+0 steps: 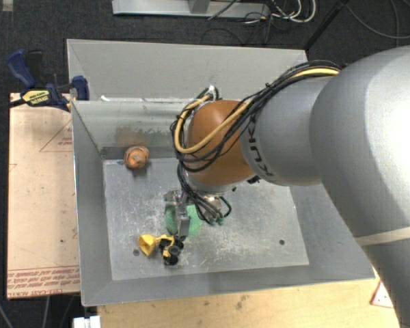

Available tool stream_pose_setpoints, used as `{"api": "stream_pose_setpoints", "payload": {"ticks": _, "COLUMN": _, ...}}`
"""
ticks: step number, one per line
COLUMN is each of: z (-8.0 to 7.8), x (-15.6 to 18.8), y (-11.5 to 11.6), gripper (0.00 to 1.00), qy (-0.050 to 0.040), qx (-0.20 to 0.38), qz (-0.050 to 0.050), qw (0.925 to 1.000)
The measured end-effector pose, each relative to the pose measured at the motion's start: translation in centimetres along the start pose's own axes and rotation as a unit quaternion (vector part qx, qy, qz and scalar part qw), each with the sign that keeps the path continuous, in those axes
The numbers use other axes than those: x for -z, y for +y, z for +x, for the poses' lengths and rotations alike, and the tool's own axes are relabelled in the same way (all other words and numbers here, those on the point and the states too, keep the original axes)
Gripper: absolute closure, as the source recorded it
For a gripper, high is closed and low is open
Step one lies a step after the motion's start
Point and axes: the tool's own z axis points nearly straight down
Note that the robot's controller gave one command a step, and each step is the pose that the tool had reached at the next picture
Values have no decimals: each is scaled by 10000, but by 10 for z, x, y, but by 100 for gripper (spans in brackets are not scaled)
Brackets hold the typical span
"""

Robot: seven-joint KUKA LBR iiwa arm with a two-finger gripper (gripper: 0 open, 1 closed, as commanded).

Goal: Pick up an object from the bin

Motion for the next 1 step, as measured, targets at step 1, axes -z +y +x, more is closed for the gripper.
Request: {"api": "stream_pose_setpoints", "payload": {"ticks": 1, "z": 0, "x": 0, "y": 0, "gripper": 100, "qy": 0, "qx": 0, "qz": -1, "qw": 10000}}
